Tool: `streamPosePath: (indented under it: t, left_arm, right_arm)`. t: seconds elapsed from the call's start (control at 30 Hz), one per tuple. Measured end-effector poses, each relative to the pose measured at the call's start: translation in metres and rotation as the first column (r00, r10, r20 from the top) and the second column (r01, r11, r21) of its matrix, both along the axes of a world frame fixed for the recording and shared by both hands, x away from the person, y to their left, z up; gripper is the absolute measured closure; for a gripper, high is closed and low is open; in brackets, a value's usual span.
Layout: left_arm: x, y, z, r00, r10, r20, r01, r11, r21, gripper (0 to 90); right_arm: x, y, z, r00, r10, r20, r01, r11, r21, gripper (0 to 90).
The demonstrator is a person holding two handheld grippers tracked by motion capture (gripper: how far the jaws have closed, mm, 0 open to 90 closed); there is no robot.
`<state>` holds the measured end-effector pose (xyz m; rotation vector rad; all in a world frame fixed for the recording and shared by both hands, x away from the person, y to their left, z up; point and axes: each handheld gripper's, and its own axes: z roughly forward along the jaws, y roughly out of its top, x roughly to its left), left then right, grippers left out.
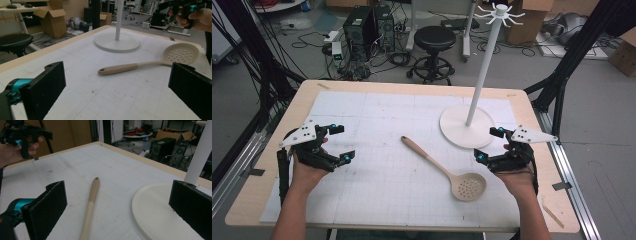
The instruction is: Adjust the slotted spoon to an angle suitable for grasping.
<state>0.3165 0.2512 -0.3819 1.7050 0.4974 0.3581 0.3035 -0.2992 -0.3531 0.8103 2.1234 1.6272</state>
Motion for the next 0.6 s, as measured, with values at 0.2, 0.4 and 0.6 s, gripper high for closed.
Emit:
streamPosePath:
  t: [0.2, 0.4, 0.6]
  left_arm:
    - [-0.0003, 0.0003, 0.0002, 1.0000, 0.004, -0.001, -0.004, 1.0000, -0.001, 1.7]
    - [-0.0008, 0.0006, 0.0003, 1.0000, -0.002, 0.001, 0.002, 1.0000, -0.001, 1.7]
    - [-0.0009, 0.0014, -0.0003, 1.0000, -0.006, -0.001, 0.006, 1.0000, -0.002, 1.7]
  right_arm:
    - [0.0002, 0.0000, -0.0003, 1.0000, -0.001, 0.000, 0.001, 1.0000, -0.005, 0.5]
    - [-0.0015, 0.0011, 0.0011, 1.0000, -0.003, 0.003, 0.003, 1.0000, -0.009, 0.5]
    - [-0.0001, 0.0041, 0.0002, 1.0000, 0.000, -0.006, 0.000, 0.9999, -0.015, 0.5]
